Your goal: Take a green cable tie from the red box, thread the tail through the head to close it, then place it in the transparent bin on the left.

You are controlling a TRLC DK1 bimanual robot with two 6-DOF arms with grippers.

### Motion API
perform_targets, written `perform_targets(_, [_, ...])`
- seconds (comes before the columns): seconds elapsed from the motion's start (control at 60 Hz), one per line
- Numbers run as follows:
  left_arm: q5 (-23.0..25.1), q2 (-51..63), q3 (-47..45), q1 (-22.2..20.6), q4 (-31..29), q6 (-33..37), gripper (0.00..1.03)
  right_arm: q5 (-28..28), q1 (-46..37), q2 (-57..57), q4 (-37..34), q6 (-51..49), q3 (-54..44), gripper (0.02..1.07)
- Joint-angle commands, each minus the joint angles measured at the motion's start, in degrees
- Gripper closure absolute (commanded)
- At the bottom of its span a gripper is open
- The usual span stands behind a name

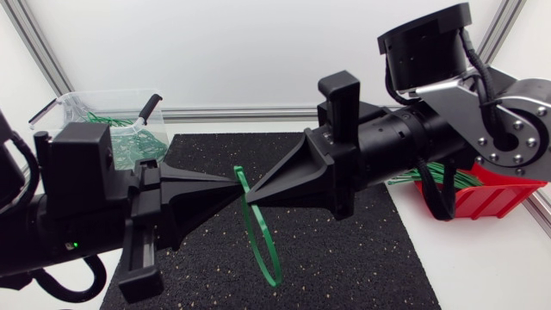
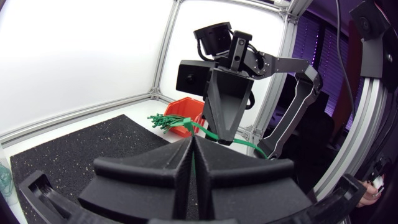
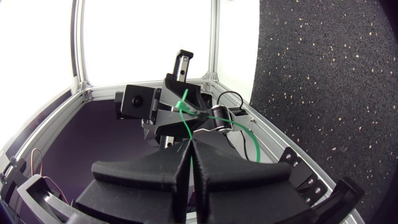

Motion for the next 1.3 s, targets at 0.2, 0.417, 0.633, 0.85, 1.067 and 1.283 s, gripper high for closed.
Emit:
perform_targets(0.2, [-1.43, -1.26, -1.13, -4.18, 0.00, 3.30, 1.00, 0.91, -0.82, 0.54, -0.64, 1.61, 1.66, 1.01])
perform_targets(0.417, [-7.32, -0.82, -1.75, -9.72, -0.62, 7.07, 1.00, 0.91, -0.38, -0.16, -0.55, 1.61, 2.02, 1.01])
perform_targets(0.633, [-8.11, -1.96, -1.40, -9.45, -1.41, 7.69, 1.00, 1.09, -0.91, -0.07, -0.38, 1.43, 1.75, 0.87])
perform_targets(0.85, [-8.02, -2.66, -1.22, -6.73, -3.95, 10.24, 1.00, -0.15, -4.42, -2.54, 1.12, -1.47, 1.75, 0.53])
perform_targets(1.067, [-8.02, -2.22, -0.43, -5.59, -5.80, 16.30, 1.00, -1.20, -6.79, 0.01, 0.24, -8.59, 3.95, 0.53])
perform_targets(1.283, [-12.68, -1.52, -0.08, -8.31, -6.50, 22.81, 1.00, -2.69, -4.60, 7.31, -4.60, -19.22, 7.03, 0.53])
